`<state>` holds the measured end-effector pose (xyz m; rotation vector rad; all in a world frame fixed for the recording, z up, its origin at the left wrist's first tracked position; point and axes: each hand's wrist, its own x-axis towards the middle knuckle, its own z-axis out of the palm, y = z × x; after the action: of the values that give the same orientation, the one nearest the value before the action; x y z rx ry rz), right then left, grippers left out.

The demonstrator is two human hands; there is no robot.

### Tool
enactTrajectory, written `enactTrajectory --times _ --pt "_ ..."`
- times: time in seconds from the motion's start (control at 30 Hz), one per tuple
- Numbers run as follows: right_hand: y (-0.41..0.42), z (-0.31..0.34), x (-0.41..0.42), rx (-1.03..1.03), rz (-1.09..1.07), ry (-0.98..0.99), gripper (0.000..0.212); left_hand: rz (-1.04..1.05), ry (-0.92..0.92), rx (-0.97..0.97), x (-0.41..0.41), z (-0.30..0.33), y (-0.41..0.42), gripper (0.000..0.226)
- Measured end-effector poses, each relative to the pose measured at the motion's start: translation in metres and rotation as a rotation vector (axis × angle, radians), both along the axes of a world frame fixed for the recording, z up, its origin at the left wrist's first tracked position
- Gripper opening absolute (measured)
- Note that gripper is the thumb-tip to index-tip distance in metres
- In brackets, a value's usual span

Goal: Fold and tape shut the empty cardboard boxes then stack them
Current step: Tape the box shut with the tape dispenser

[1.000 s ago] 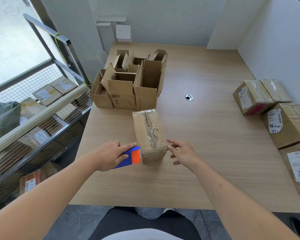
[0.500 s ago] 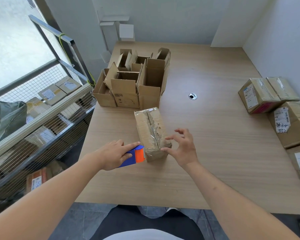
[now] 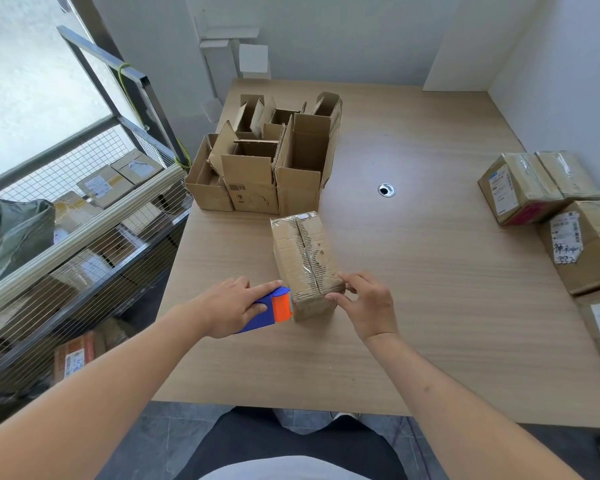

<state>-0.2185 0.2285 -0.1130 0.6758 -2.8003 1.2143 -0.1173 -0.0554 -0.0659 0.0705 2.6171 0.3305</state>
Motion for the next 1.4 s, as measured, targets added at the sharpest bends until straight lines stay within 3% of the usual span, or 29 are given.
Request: enactTrajectory --times 0.17,0.33,0.5,0.63,0.73,0.9,1.17,1.4 --pt "-0.001 -0.008 0.0 -0.034 -0.018 -0.102 0.048 0.01 -0.008 0.012 0.0 -0.001 0.0 0.058" --pt "-0.001 0.003 0.002 0.166 -0.002 0.004 0.052 0.027 -0.012 0.016 0.003 -0.002 0.0 0.058" --pt "-0.004 0.005 0.003 0.258 0.206 -0.061 0.06 0.053 -0.015 0.039 0.003 -0.004 0.001 0.058" --pt "-0.012 0.002 0.007 0.431 0.324 0.19 0.073 0.067 -0.017 0.039 0.004 -0.005 0.003 0.058" --pt "-0.03 0.003 0.006 0.464 0.464 0.231 0.08 0.075 -0.015 0.057 0.004 -0.004 0.007 0.058" --pt "-0.042 -0.009 0.006 0.583 0.427 0.145 0.071 0.115 -0.015 0.114 0.013 -0.005 0.008 0.058" --pt "-0.036 -0.002 0.0 0.575 0.47 0.088 0.077 0.176 0.021 0.318 0.034 -0.019 0.003 0.06" --pt "-0.039 -0.002 0.001 0.588 0.461 0.066 0.068 0.169 0.045 0.384 0.046 -0.025 -0.008 0.06"
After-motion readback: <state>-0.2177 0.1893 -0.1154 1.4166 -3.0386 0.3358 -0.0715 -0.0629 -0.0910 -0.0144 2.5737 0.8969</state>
